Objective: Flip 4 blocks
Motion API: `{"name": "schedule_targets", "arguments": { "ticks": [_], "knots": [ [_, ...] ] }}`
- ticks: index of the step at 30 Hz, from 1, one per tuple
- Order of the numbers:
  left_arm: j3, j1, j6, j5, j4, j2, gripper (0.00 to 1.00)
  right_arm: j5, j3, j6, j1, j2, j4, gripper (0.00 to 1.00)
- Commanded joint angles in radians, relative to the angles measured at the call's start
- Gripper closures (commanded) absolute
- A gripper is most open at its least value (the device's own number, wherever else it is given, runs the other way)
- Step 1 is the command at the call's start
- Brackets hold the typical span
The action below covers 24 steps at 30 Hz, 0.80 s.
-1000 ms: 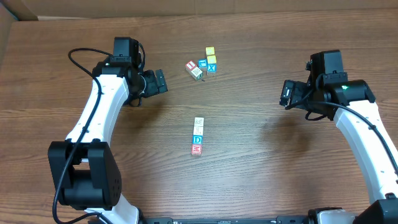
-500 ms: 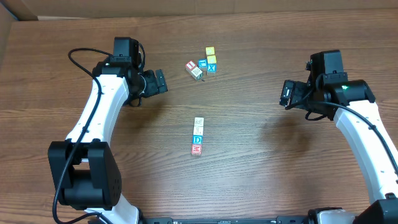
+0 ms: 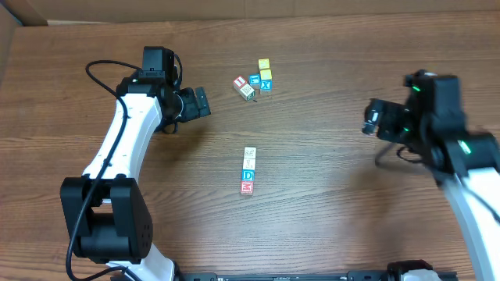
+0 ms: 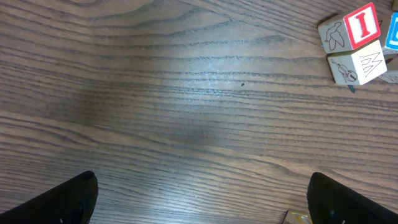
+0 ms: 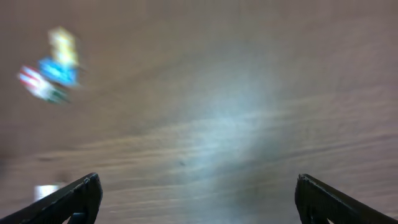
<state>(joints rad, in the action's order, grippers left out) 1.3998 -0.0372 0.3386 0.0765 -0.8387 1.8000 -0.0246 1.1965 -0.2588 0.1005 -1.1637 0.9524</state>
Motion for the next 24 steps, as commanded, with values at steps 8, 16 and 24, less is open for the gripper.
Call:
{"name": "schedule_targets", "arguments": {
  "ticks": [8, 16, 24],
  "knots": [
    [0.010, 0.004, 0.013, -0.009, 0.001, -0.005, 0.00, 0.004, 0.002, -0.003, 0.000, 0.383, -0.003, 0.00],
    [0.010, 0.004, 0.013, -0.009, 0.001, -0.005, 0.00, -0.020, 0.002, 0.001, -0.001, 0.600, -0.003, 0.00],
    [0.010, 0.004, 0.013, -0.009, 0.001, -0.005, 0.00, -0.088, -0.076, 0.004, -0.001, 0.830, -0.002, 0.00]
  ]
}}
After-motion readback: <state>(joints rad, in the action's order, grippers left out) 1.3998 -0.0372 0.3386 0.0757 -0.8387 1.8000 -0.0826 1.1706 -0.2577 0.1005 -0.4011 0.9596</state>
